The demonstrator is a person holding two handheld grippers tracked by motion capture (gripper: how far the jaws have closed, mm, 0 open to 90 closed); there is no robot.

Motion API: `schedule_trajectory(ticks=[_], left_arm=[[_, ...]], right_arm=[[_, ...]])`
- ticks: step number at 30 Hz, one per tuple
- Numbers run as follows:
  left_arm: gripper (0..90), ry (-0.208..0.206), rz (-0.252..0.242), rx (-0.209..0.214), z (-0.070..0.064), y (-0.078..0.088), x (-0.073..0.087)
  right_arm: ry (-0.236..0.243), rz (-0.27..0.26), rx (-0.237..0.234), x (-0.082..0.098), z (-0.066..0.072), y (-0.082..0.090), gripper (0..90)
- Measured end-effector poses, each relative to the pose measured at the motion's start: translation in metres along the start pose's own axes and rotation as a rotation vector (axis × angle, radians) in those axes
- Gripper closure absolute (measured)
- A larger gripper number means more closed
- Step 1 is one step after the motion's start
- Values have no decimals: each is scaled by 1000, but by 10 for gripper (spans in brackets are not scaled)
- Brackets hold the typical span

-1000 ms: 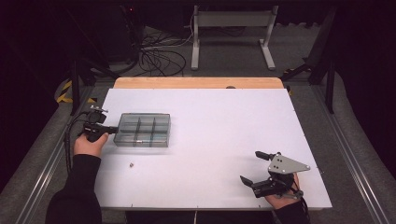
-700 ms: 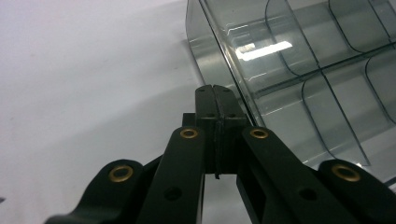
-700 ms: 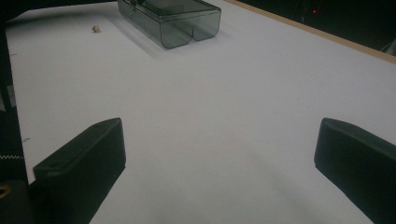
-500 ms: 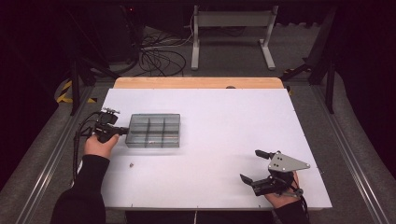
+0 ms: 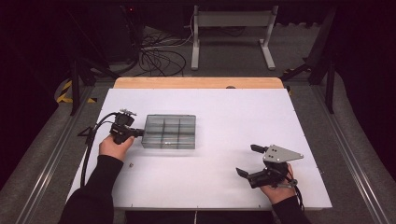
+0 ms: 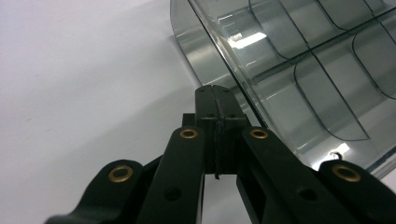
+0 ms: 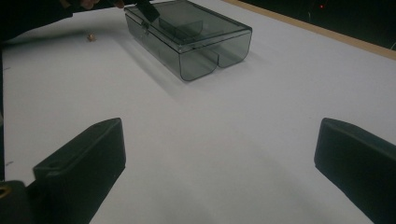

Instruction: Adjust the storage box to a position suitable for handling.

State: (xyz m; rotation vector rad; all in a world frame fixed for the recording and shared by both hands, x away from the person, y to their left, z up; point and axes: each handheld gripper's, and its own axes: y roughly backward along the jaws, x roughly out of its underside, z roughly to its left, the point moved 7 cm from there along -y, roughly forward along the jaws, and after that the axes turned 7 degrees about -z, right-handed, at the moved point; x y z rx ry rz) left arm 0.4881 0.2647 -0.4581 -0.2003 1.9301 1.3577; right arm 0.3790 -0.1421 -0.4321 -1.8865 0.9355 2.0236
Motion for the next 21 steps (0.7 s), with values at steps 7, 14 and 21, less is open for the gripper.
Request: schedule_trajectory(ticks=[7,14,21], left_arm=[[898,-20,-2,31,-18,-8,-3],[898,-52,7,43,-33,-14,-7],[898,-99,8,43,-57,-22,-13]], right_arm=[[-26,15,-20,-4,-7,-14,23],[-29,48,-33,-5,-9,-29,23],[-24,59,-35,-6,-10,-36,23]])
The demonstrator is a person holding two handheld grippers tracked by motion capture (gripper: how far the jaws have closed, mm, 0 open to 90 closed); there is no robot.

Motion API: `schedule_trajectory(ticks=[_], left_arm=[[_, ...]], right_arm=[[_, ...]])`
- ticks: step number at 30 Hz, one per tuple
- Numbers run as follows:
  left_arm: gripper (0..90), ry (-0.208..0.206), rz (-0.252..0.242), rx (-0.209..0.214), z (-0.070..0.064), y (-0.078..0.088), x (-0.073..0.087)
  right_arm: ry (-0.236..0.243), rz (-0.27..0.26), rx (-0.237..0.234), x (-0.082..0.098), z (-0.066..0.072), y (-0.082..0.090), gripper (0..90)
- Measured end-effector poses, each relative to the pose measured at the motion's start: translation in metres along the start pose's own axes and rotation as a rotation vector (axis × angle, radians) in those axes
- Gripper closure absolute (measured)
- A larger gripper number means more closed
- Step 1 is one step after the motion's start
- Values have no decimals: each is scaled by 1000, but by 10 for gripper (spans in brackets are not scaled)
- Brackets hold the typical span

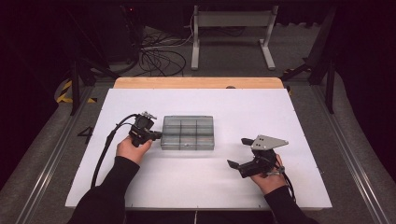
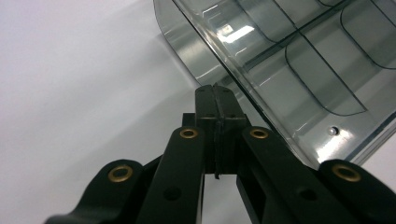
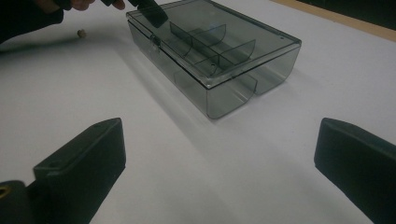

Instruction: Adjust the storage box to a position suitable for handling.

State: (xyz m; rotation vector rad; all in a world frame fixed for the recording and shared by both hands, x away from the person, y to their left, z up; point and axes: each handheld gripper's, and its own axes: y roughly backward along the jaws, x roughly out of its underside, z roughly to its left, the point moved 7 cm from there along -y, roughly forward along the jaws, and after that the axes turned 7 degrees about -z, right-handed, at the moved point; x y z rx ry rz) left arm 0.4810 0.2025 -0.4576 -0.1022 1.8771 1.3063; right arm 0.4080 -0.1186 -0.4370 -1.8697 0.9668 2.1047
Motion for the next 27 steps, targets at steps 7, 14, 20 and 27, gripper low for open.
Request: schedule_trajectory(ticks=[7,14,20,27], left_arm=[[897,-18,-2,7,-11,-7,-4],[897,-25,-4,20,-21,-15,-6],[897,-25,-3,20,-22,-15,-6],[872,-36,-19,17,-20,-11,-7]], right_arm=[[-3,5,-2,0,-1,-3,23],[-4,16,-3,2,-1,-4,23],[-6,17,-4,2,-1,-3,23],[-8,12,-6,2,-1,-3,23]])
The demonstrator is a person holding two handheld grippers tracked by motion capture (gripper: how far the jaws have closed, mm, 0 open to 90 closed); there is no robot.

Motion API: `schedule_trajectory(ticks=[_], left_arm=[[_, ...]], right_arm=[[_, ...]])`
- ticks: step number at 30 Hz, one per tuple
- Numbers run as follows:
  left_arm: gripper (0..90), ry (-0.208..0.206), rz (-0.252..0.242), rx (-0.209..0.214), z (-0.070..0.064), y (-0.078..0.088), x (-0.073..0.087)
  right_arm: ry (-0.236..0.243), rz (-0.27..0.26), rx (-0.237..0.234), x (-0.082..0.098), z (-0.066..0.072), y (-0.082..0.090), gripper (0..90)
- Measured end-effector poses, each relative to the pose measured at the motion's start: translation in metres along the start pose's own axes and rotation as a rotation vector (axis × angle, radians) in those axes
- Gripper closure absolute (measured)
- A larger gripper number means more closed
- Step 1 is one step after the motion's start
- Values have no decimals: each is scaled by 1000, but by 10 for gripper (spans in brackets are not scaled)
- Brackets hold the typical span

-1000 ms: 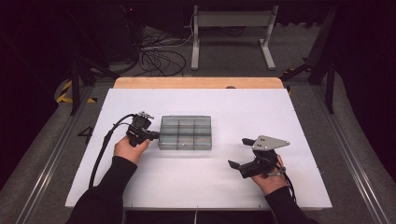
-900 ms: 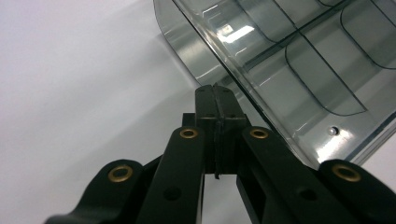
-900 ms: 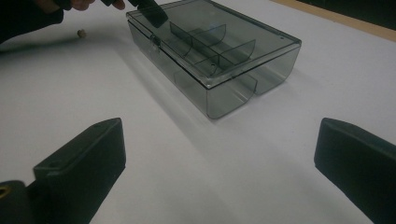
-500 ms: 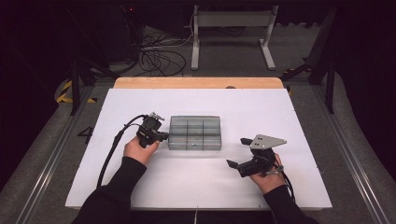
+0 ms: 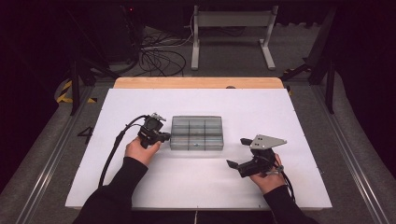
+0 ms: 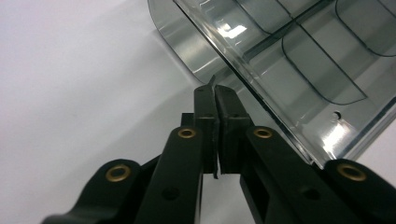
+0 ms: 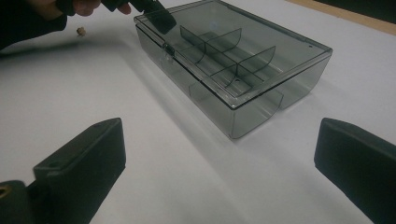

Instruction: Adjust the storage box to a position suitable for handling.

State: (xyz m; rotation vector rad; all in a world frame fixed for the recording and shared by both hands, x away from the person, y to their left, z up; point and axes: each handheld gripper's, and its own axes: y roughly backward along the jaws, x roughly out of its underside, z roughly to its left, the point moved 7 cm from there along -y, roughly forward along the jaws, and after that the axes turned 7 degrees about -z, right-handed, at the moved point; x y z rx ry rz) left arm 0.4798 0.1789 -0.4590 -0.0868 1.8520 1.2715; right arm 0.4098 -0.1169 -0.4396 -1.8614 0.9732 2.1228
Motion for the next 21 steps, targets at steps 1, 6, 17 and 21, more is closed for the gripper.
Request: schedule_trajectory(ticks=[1,6,17,21], left_arm=[[851,0,0,0,0,0,0],[660,-18,-68,-9,4,18,-2],[253,-143,-314,-35,-14,66,1],[214,-147,-372,-20,-24,74,6]], right_arm=[[-2,-1,0,0,0,0,23],[-6,-7,-5,-1,0,1,23],[-8,-19,-15,-10,0,-3,15],[-1,-17,-13,-14,1,-4,15]])
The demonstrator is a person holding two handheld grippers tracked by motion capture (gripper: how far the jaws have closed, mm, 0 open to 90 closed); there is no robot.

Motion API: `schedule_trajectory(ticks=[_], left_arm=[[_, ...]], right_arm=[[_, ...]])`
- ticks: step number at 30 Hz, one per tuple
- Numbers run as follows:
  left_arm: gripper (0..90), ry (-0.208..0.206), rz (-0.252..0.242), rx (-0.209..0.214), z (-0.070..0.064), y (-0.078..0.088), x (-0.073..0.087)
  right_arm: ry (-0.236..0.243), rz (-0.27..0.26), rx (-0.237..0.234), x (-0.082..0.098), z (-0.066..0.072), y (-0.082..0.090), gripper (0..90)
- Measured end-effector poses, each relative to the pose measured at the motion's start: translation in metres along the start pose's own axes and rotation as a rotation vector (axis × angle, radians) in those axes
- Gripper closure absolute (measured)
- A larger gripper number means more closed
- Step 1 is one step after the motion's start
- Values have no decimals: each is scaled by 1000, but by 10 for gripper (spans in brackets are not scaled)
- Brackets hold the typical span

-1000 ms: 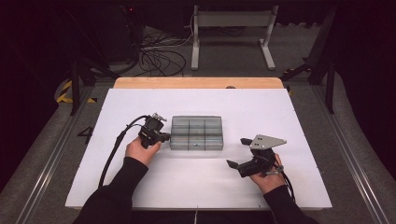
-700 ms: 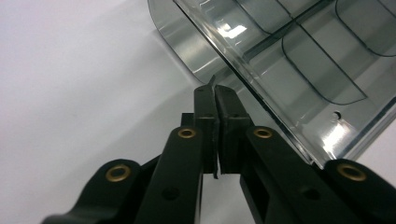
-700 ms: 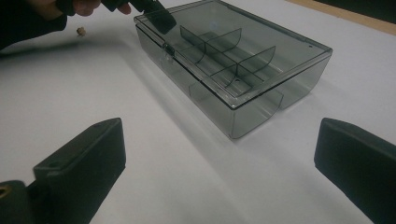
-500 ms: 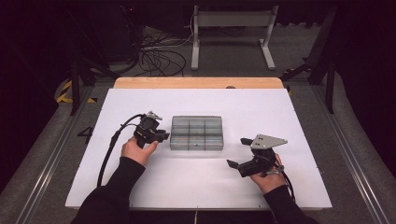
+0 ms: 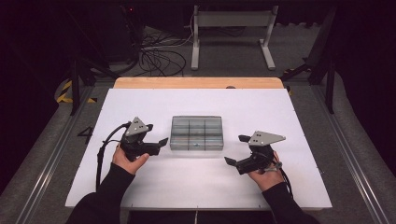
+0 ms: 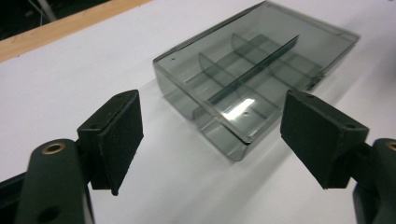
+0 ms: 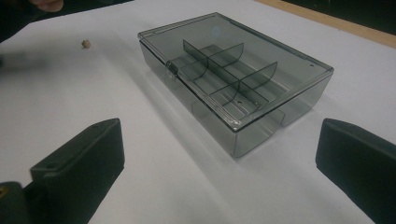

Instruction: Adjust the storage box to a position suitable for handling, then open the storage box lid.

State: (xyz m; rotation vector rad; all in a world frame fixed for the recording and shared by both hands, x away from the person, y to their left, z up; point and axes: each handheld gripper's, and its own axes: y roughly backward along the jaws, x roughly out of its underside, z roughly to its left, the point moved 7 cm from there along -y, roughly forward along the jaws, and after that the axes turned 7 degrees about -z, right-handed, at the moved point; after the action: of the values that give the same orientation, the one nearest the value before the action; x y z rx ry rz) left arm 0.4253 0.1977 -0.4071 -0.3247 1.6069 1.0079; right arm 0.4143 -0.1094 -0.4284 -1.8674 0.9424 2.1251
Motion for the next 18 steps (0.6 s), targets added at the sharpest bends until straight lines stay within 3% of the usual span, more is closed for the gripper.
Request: schedule_trajectory(ticks=[3,7,10,11,12,15,16,18], left_arm=[[197,1,-31,17,-7,5,2],[189,38,-99,36,-18,6,8],[183,25,-95,27,-23,3,14],[179,-7,-80,-6,-26,-1,19],[178,-7,-80,-6,-26,-1,19],[185,8,-70,-25,-29,-7,24],[187,39,-66,-21,-32,-11,28],[193,40,-61,-28,-34,-14,30]], right_arm=[[7,6,1,-3,0,-1,17],[7,13,-2,-3,1,-4,20],[7,26,-5,-2,2,-6,21],[7,27,-6,-2,3,-7,22],[7,27,-6,-2,3,-7,22],[7,28,-3,-3,3,-8,28],[6,27,-2,-3,2,-8,29],[2,30,-2,-4,2,-9,33]])
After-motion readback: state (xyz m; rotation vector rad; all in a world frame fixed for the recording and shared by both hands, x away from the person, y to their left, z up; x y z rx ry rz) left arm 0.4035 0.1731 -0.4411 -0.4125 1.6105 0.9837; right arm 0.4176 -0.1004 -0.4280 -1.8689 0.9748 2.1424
